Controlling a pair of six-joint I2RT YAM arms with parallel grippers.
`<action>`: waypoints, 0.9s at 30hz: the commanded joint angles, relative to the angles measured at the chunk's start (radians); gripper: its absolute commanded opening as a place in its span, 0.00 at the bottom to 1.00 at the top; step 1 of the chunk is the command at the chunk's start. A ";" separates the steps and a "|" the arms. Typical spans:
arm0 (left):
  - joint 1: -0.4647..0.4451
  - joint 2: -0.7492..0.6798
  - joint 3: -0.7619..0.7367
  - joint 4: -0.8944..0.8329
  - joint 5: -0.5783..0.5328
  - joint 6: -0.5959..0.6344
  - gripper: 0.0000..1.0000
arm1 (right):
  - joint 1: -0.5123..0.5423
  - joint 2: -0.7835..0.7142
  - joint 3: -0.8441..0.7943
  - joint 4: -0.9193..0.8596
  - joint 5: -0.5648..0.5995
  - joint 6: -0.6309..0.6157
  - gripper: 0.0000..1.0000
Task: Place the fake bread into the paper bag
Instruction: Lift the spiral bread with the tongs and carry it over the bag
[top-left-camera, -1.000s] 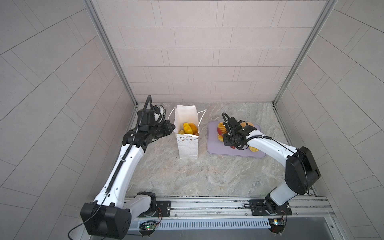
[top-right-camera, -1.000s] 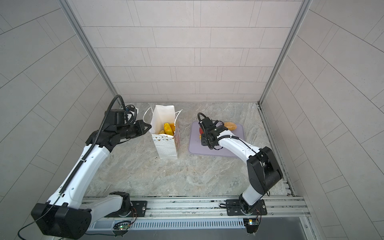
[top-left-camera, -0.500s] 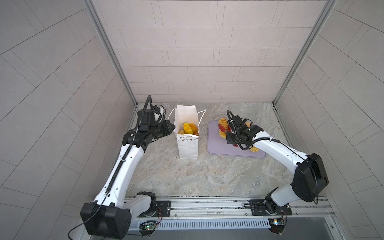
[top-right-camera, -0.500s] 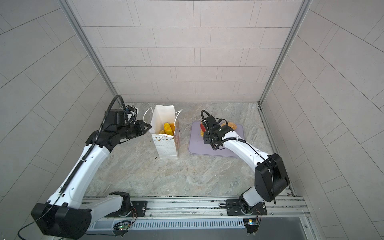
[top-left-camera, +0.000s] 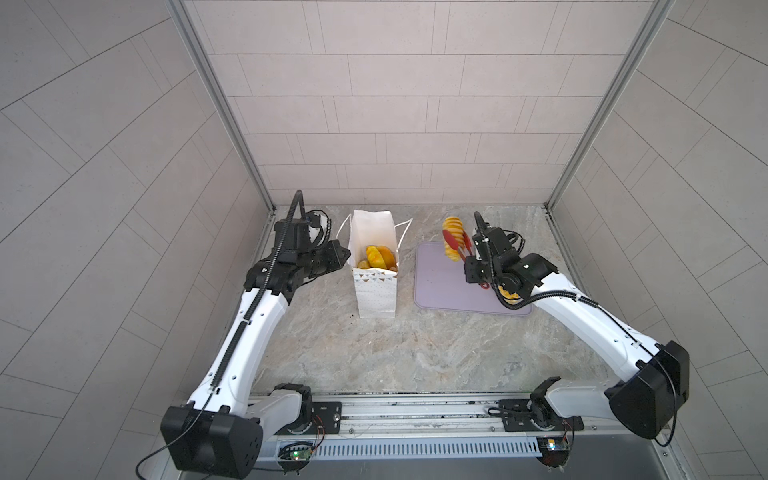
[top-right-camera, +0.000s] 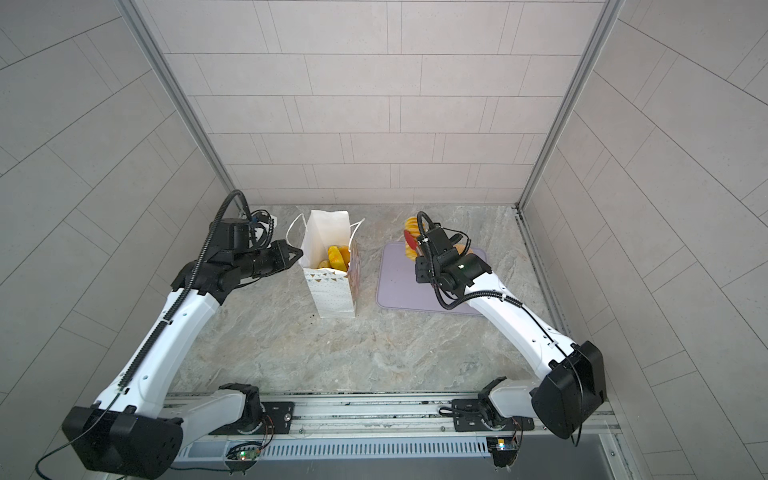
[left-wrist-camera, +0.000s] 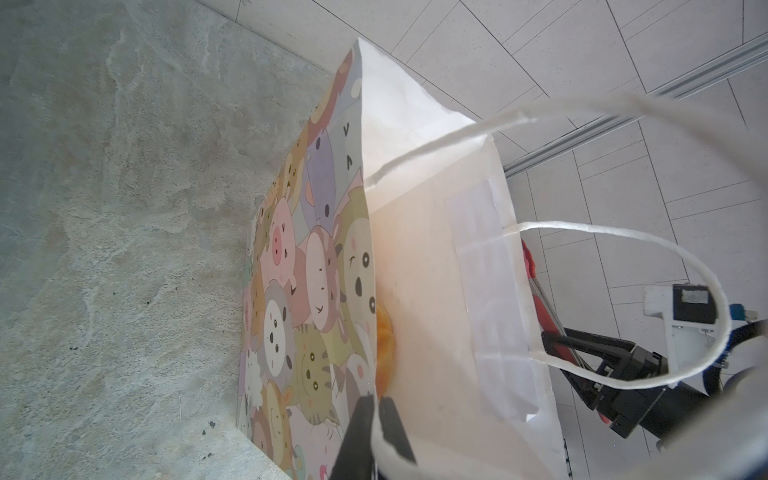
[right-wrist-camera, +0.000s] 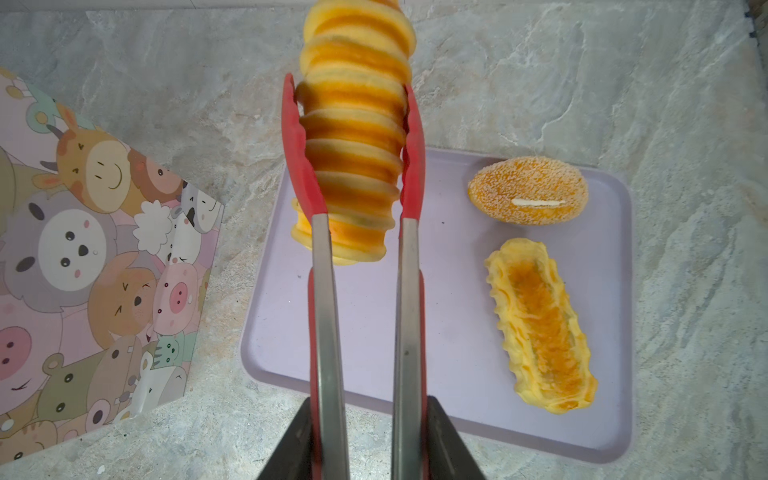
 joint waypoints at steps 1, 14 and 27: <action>-0.003 -0.023 -0.007 -0.004 0.002 -0.004 0.08 | -0.006 -0.040 0.051 -0.025 0.038 -0.028 0.38; -0.003 -0.027 -0.008 -0.004 -0.001 -0.007 0.08 | -0.006 -0.096 0.155 -0.078 0.023 -0.058 0.38; -0.002 -0.027 -0.011 0.008 0.002 -0.016 0.08 | 0.001 -0.119 0.298 -0.100 -0.051 -0.095 0.38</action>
